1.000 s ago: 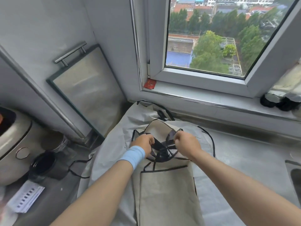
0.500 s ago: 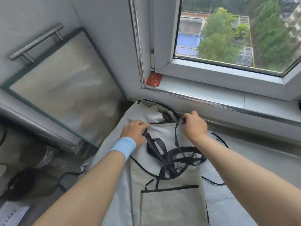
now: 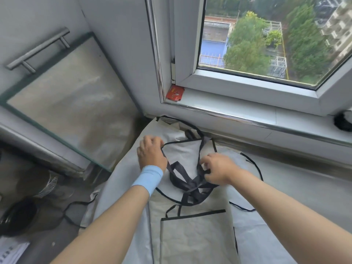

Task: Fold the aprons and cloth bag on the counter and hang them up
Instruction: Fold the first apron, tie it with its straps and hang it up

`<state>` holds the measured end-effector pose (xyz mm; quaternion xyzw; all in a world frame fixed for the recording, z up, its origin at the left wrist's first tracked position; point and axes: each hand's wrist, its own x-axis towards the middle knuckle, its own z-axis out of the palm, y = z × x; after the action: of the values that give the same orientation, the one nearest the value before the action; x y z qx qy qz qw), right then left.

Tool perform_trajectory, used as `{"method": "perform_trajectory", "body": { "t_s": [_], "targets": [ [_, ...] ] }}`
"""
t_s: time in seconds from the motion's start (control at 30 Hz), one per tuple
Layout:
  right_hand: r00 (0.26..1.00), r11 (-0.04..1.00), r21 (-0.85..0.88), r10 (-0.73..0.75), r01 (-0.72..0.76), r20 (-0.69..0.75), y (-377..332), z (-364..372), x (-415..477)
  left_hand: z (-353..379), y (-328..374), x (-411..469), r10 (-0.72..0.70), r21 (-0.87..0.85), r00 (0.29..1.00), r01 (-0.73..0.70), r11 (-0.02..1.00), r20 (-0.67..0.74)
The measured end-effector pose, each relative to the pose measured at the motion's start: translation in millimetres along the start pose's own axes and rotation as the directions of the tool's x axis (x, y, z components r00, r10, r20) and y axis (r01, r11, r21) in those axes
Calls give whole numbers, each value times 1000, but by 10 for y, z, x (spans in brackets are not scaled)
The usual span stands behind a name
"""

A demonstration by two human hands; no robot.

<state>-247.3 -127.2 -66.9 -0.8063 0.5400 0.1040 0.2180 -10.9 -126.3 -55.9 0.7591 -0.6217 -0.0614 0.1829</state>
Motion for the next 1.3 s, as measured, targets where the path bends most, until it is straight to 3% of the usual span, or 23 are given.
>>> {"method": "perform_trajectory", "body": {
  "t_s": [0.07,0.13,0.2,0.27,0.33,0.4,0.5,0.57,0.63,0.67,0.73,0.8,0.83,0.9,0.93,1.0,1.03,1.1,1.13,1.2,1.23,1.3],
  "targets": [
    [998,987,-161,-1,12,70,-19,52,-34,-10,76,-98,281,-61,957,-277,959,68],
    [999,985,-172,24,-17,40,-56,96,-33,57,170,-185,455,-146,841,-431,891,293],
    [995,996,33,83,-82,-53,-116,88,-28,117,263,-257,419,-92,705,-452,887,573],
    [954,937,318,219,-146,-205,-153,-17,-14,155,317,-281,352,68,608,-558,827,712],
    [863,854,486,378,-185,-336,-150,-184,16,135,316,-267,310,184,635,-589,787,707],
    [793,765,617,487,-185,-366,-109,-349,46,64,307,-209,235,152,711,-435,888,663],
    [740,569,803,615,-179,-271,-6,-434,149,-122,322,-31,129,-4,806,-155,988,578],
    [736,414,896,656,-161,-171,32,-424,214,-251,327,122,113,-61,842,-95,994,528],
    [757,336,933,641,-131,-125,-21,-420,259,-376,361,263,118,-43,845,-112,993,522],
    [760,356,927,633,-118,-147,-73,-413,267,-428,389,321,101,-23,830,-106,994,548],
    [679,556,829,635,-68,-370,-208,-407,216,-489,426,408,56,-85,773,-3,996,632],
    [569,837,544,420,59,-707,-362,-386,126,-508,442,461,61,-261,735,161,952,675],
    [577,911,386,239,145,-781,-454,-354,73,-517,446,491,50,-347,750,245,905,660],
    [701,940,172,-90,294,-707,-553,-181,35,-515,439,558,-87,-476,793,445,759,603],
    [780,941,139,-166,308,-603,-587,-87,18,-511,415,587,-175,-549,796,540,638,580],
    [871,963,115,-165,243,-463,-607,77,14,-491,333,601,-294,-676,791,611,411,536],
    [885,968,139,-127,209,-447,-615,132,30,-486,271,575,-312,-693,825,564,449,470],
    [887,964,235,-4,127,-461,-633,159,81,-444,151,467,-219,-526,905,394,754,365],
    [891,963,263,74,52,-447,-643,131,126,-417,117,379,-167,-395,899,336,855,404],
    [898,964,226,221,-142,-379,-652,55,238,-340,119,168,-103,-200,800,270,942,591],
    [898,968,169,239,-187,-369,-677,39,299,-287,109,72,-94,-105,739,218,970,667],
    [903,979,55,204,-198,-377,-731,12,389,-160,75,-60,-102,73,685,72,995,721]
  ]
}}
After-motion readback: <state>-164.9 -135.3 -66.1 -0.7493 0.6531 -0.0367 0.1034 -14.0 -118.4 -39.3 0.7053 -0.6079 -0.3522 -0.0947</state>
